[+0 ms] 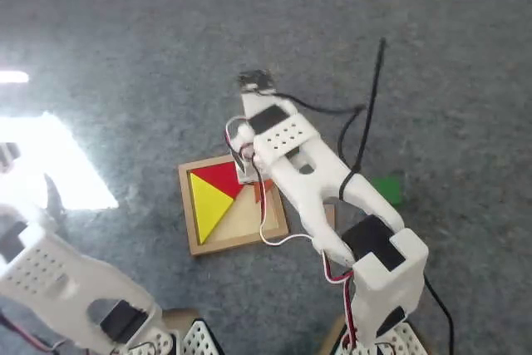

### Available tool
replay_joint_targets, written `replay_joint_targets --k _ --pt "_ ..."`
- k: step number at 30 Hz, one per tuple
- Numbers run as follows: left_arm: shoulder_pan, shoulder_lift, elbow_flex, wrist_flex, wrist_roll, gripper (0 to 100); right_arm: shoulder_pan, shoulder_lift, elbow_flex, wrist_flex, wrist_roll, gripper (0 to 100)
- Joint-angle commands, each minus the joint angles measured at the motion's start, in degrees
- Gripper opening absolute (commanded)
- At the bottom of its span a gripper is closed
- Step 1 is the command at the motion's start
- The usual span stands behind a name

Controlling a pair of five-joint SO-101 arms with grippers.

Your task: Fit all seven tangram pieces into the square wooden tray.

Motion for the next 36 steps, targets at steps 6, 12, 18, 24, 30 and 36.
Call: replay_joint_targets --k 6,12,18,24,30,36 --pt "0.0 -0.79 -1.27 -0.88 -0.44 32 -2.07 1.54 2.64 -11.21 -10.73 0.7" --pt "0.0 -0.97 -1.27 -0.88 -0.35 32 -3.47 2.95 2.64 -11.12 -10.46 0.9" --pt "-0.09 -0.79 -1.27 -0.88 -0.35 32 -3.21 3.12 2.81 -9.89 -7.82 1.0" --pt "0.0 -0.79 -1.27 -0.88 -0.35 32 -1.89 3.3 3.16 -7.69 -9.93 1.0" --pt "0.35 -0.79 -1.27 -0.97 -0.35 32 -2.42 2.95 4.75 -8.13 -10.02 0.8" --pt "0.62 -0.7 -1.1 -0.88 -0.35 32 -2.33 2.95 4.75 -8.04 -10.02 0.9"
